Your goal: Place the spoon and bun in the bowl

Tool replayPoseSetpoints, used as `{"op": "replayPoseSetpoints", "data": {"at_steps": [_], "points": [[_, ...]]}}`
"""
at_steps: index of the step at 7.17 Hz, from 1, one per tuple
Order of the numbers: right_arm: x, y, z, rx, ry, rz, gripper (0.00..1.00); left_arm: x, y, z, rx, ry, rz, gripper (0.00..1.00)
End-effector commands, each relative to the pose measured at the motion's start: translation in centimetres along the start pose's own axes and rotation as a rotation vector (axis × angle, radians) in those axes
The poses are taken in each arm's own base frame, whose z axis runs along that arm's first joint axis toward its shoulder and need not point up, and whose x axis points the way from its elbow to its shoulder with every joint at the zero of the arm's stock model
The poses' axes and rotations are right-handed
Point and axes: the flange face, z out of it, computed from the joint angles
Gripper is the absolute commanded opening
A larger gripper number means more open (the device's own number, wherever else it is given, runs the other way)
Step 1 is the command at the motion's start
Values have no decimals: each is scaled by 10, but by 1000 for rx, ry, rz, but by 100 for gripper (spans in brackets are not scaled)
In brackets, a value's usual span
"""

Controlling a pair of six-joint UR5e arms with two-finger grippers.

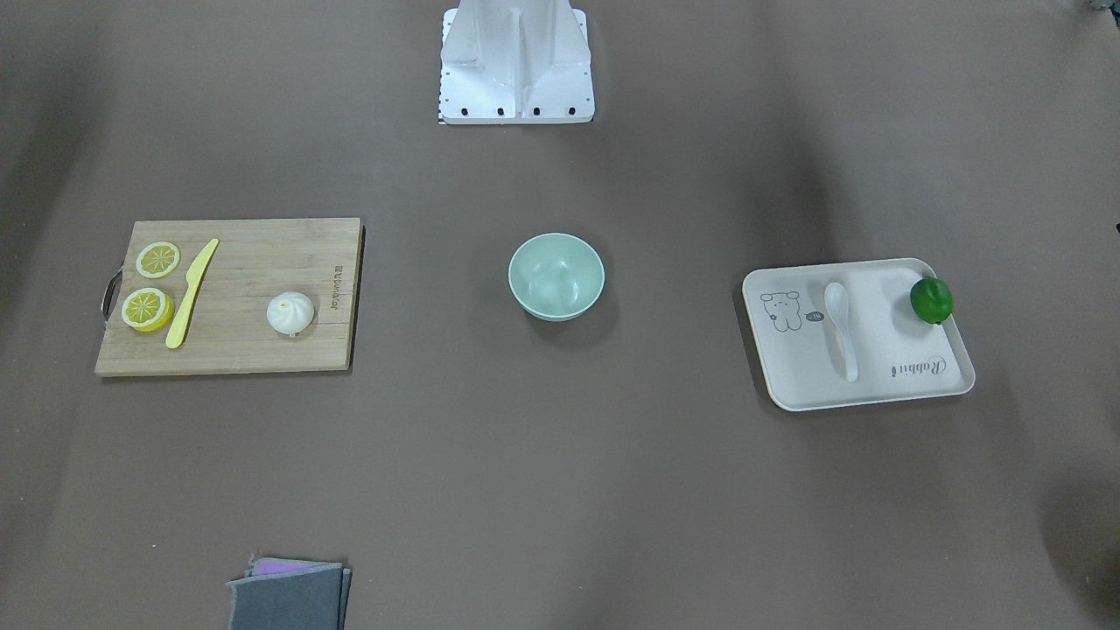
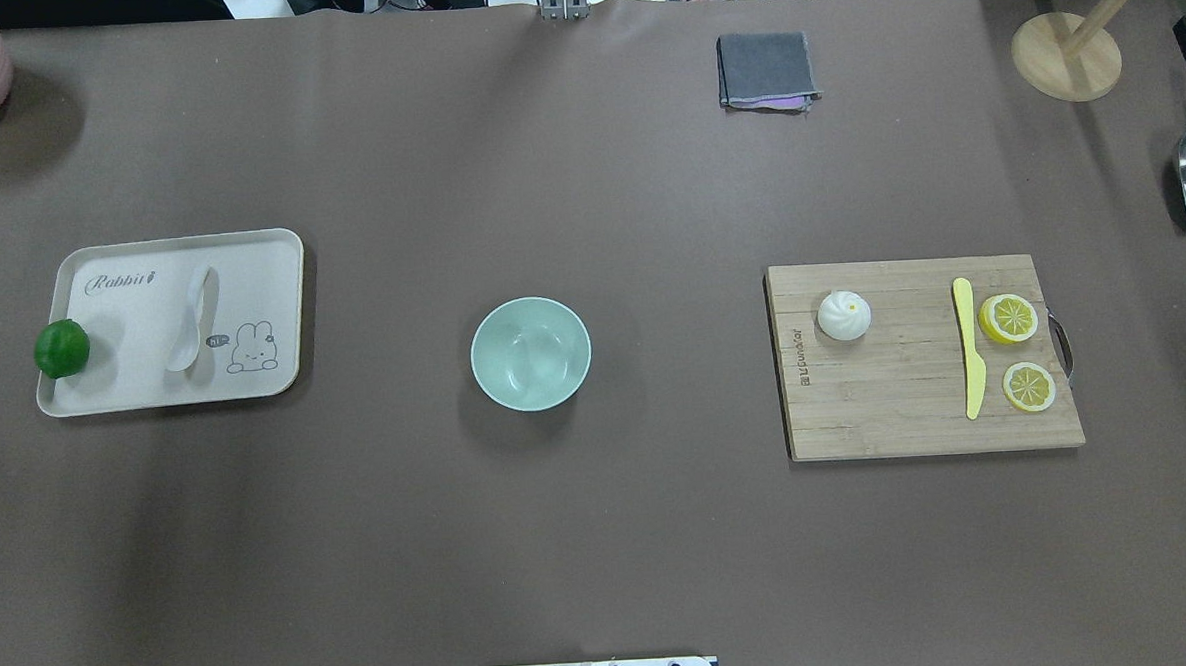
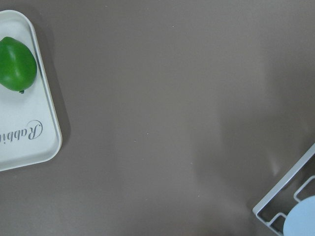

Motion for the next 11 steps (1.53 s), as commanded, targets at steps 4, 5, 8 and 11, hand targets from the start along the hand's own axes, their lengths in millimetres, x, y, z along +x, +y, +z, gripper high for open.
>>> {"op": "replayPoseSetpoints", "data": {"at_steps": [4, 5, 8, 11], "points": [[-3, -12, -4, 9, 32, -23, 100, 26, 8, -26, -37, -13, -43, 98], [-7, -15, -1, 31, 23, -48, 100, 25, 9, -26, -38, -13, -41, 98], [-31, -27, 3, 43, -89, -22, 100, 24, 5, -22, -40, -4, -32, 98], [-91, -53, 23, 70, -133, 25, 100, 36, -3, -29, 30, 13, 46, 98]]}}
